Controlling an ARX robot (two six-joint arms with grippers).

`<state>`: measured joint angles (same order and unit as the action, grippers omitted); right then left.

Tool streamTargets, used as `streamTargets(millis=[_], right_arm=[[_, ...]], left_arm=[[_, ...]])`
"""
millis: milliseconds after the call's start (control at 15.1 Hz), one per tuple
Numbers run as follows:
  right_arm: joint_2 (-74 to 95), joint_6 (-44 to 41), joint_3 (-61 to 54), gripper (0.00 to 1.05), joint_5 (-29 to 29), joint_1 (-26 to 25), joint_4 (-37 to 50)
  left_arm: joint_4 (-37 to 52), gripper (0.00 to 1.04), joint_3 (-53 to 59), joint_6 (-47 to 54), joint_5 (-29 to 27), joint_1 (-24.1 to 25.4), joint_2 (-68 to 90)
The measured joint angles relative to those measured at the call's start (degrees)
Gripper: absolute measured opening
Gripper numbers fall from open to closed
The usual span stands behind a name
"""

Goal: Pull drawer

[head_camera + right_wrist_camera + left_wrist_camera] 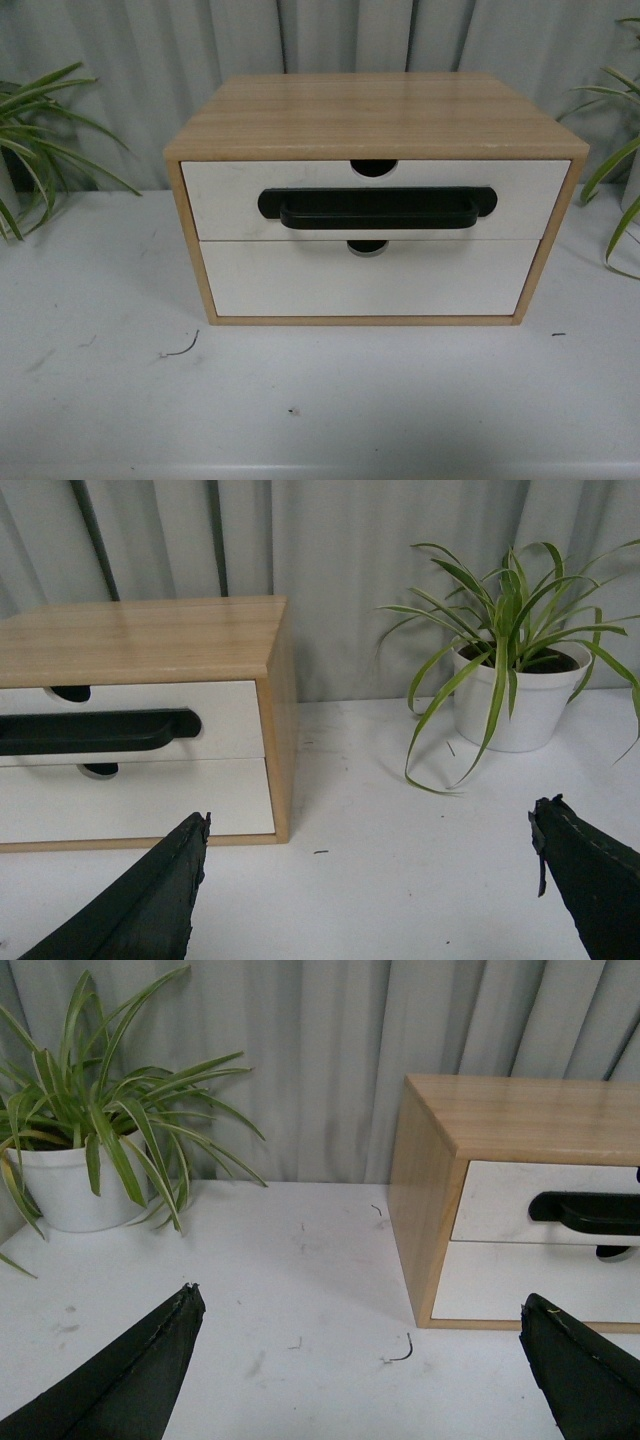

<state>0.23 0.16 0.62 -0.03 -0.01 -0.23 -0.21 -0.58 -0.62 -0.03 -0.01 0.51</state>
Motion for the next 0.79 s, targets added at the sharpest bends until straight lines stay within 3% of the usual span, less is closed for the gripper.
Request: streamTargets(millis=[132, 199, 265, 397, 596, 794], right_arm=[[0.2, 0.6, 0.2, 0.98, -0.5, -0.2, -1.3], [6.6, 4.5, 2.2, 0.98, -4.3, -1.9, -3.4], [13.2, 6.9, 3.5, 0.98, -5.2, -2.5, 0.8], [25.9, 8.3, 6.7, 0.98, -6.0, -2.5, 13.3], [47.5, 5.6, 14.4, 0.98, -5.7, 0.6, 31.3], [68.7, -3.6, 26.5, 0.98, -5.3, 5.7, 41.7]], left_arm=[[-1.8, 0.98, -0.3, -0.7, -1.5, -0.5, 0.4], [-9.4, 0.98, -4.2, -5.6, -12.9, -6.0, 6.5], [-6.8, 0.98, -6.0, -9.0, -17.0, -7.7, 11.9], [2.3, 0.98, -9.0, -12.9, -20.6, -5.7, 20.2], [19.0, 0.98, -14.6, -13.0, -16.5, -5.9, 38.5], [32.4, 0.98, -25.2, -12.3, -12.1, -8.5, 62.0]])
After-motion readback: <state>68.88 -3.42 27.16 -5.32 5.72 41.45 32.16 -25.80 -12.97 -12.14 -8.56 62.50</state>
